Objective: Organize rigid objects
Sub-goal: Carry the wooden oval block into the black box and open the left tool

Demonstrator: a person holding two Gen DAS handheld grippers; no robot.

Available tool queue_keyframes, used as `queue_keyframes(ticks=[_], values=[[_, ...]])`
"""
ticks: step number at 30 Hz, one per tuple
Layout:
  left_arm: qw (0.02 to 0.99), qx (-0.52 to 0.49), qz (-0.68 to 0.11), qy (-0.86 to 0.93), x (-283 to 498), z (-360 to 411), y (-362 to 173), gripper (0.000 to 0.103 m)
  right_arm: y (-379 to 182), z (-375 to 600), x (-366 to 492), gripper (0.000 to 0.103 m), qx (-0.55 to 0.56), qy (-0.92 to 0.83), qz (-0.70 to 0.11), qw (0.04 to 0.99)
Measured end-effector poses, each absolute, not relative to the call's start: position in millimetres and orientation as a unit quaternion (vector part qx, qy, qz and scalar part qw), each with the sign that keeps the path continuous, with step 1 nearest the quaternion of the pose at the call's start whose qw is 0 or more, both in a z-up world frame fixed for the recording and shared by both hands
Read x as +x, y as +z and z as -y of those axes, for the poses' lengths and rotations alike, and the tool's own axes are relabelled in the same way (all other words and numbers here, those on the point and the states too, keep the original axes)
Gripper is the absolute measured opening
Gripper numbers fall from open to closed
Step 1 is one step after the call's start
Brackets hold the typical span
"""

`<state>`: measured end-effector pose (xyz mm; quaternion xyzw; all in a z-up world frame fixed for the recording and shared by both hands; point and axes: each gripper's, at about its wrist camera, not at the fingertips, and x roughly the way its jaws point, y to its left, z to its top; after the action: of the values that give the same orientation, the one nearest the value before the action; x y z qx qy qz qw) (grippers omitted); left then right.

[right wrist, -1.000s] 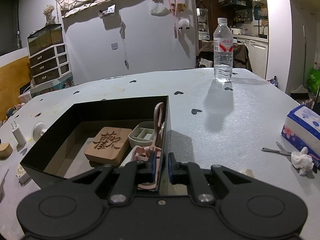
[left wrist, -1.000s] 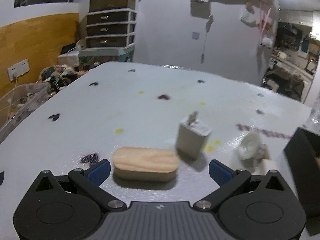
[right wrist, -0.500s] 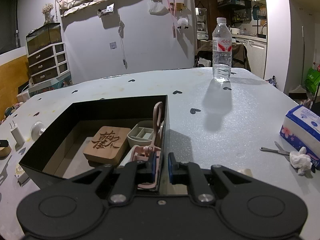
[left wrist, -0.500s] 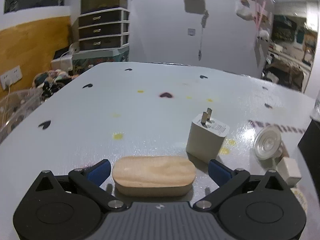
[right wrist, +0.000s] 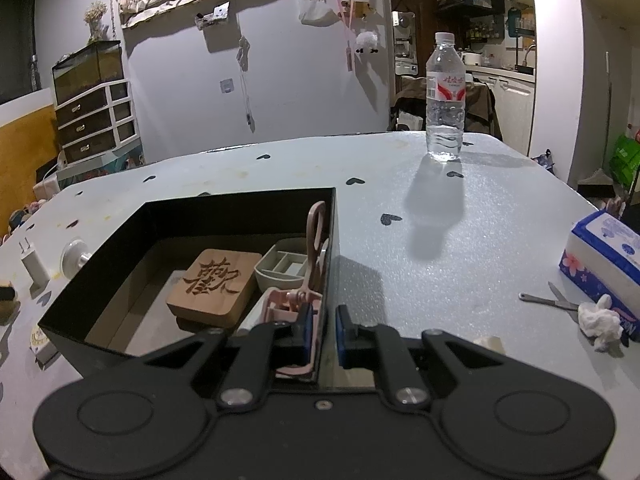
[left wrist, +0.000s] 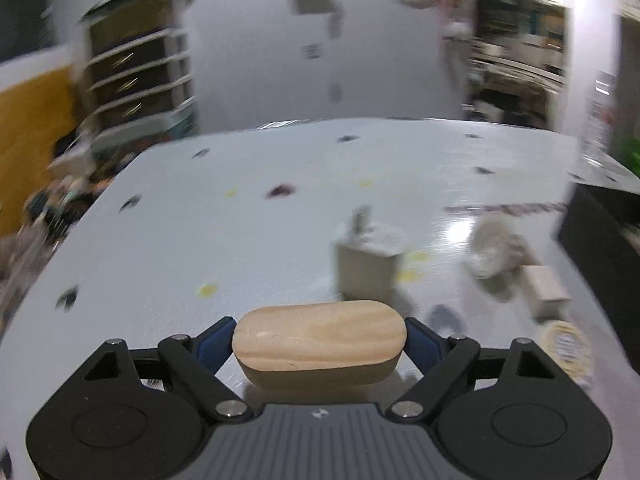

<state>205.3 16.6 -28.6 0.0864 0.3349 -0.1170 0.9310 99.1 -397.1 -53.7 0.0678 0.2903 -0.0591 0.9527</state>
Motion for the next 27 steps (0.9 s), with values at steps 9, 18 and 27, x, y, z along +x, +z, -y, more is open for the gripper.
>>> queue_keyframes(ticks=[9,18,27], values=[[0.896,0.196,-0.295,-0.267,187.6,46.1,11.9,0.088,-50.4,397.2,101.4,0.008,0.060,-0.053,-0.303,0.950],[0.828,0.259,-0.258,-0.425,195.0,110.9,38.8,0.088,-47.8,397.7,105.7,0.008,0.056,-0.050,-0.317,0.945],[0.742,0.330,-0.256,-0.524,214.8,185.9,34.2,0.088,-44.7,396.2,110.0,0.008,0.046,-0.049,-0.337,0.939]])
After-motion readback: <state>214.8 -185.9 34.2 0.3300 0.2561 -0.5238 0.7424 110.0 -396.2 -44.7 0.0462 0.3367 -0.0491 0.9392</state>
